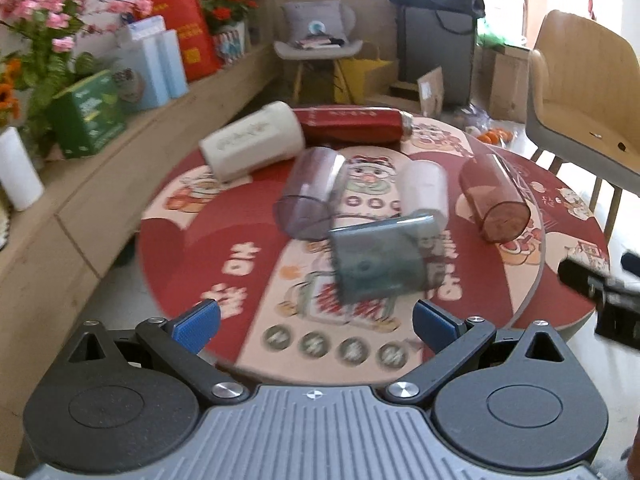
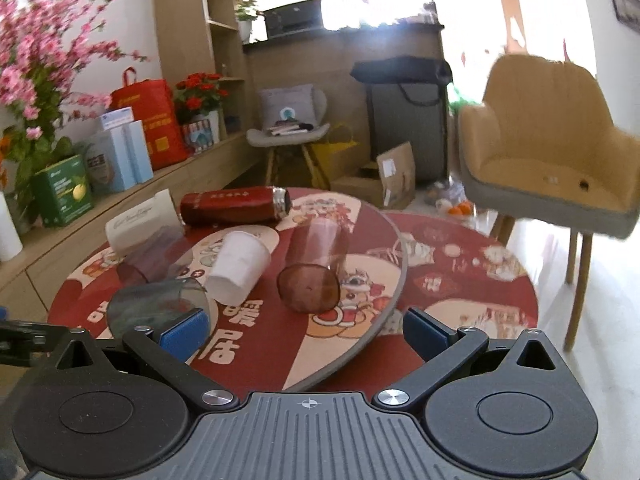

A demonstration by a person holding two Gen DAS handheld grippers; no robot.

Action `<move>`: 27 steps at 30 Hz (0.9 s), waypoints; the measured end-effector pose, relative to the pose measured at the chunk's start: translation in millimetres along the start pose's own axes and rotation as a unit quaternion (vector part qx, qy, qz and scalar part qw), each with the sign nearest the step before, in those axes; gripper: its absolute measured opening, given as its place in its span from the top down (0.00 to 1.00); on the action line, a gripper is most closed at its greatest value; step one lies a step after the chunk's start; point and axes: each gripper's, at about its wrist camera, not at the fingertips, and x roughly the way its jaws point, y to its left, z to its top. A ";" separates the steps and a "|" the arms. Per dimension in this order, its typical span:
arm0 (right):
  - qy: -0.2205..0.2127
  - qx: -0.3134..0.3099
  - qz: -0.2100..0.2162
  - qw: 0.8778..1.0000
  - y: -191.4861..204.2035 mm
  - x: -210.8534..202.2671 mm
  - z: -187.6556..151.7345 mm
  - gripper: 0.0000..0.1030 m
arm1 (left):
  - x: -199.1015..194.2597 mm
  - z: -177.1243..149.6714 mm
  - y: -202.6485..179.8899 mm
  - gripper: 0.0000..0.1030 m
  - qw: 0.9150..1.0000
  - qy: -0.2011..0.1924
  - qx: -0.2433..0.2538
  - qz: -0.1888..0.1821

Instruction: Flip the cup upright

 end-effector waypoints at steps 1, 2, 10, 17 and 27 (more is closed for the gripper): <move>0.007 0.007 0.002 1.000 -2.6 4.7 0.6 0.00 | 5.7 1.5 -3.6 0.00 1.000 0.003 -0.002 -0.003; 0.011 0.011 0.004 1.000 -4.2 7.2 1.2 0.00 | 12.5 4.8 -7.8 0.00 1.000 0.006 -0.006 -0.003; 0.021 0.015 0.007 1.000 -1.7 10.3 -5.4 0.00 | 29.0 14.2 1.6 0.00 1.000 -0.020 0.010 -0.013; 0.035 0.024 0.006 0.999 -1.4 13.9 -7.9 0.00 | 41.5 16.2 11.4 0.01 0.987 -0.063 0.146 -0.040; 0.043 0.028 0.000 0.999 -1.2 21.7 -10.4 0.00 | 57.3 35.9 4.8 0.15 0.971 -0.079 0.160 -0.157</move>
